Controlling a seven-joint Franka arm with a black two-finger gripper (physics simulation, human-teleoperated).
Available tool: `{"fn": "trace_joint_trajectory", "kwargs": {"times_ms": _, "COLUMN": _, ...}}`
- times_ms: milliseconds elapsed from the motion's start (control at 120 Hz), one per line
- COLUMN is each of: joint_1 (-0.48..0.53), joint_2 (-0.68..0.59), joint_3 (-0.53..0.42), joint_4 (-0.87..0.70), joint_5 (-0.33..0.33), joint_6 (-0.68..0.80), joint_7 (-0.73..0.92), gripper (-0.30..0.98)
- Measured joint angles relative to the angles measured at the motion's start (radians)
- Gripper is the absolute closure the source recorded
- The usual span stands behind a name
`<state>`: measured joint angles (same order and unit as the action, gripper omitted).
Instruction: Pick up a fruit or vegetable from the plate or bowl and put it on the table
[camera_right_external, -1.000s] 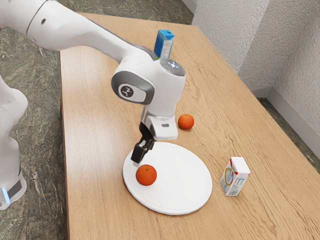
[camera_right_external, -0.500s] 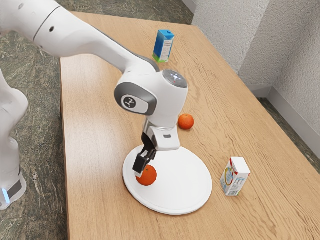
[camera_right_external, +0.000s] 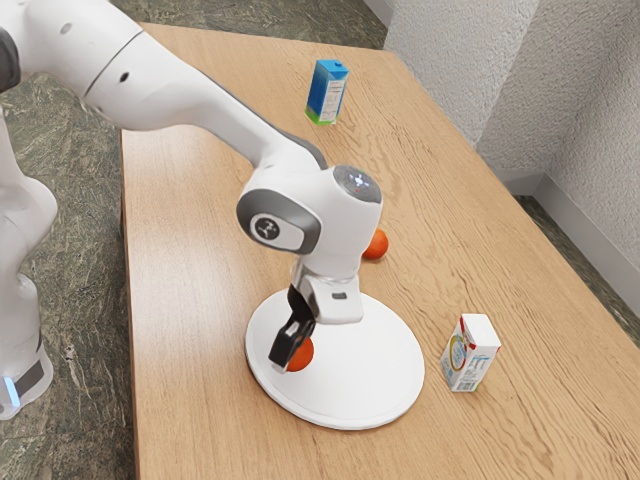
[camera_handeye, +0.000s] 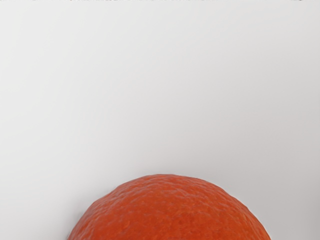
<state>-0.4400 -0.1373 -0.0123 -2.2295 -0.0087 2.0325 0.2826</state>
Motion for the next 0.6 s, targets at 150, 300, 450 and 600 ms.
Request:
{"fn": "trace_joint_trajectory", "kwargs": {"times_ms": 150, "joint_1": 0.001, "joint_2": 0.001, "joint_3": 0.001, "joint_4": -0.003, "joint_5": -0.006, "joint_6": 0.012, "joint_7": 0.0, "gripper": 0.26}}
{"fn": "trace_joint_trajectory", "kwargs": {"times_ms": 300, "joint_1": -0.003, "joint_2": -0.017, "joint_3": 0.002, "joint_4": -0.003, "joint_5": -0.009, "joint_6": 0.021, "joint_7": -0.005, "gripper": 0.34}}
{"fn": "trace_joint_trajectory", "kwargs": {"times_ms": 450, "joint_1": -0.057, "joint_2": -0.088, "joint_3": 0.003, "joint_4": -0.023, "joint_5": -0.015, "joint_6": 0.021, "joint_7": -0.01, "gripper": 0.35}}
{"fn": "trace_joint_trajectory", "kwargs": {"times_ms": 600, "joint_1": -0.143, "joint_2": -0.153, "joint_3": 0.001, "joint_4": -0.063, "joint_5": -0.016, "joint_6": 0.018, "joint_7": -0.014, "gripper": 0.35}}
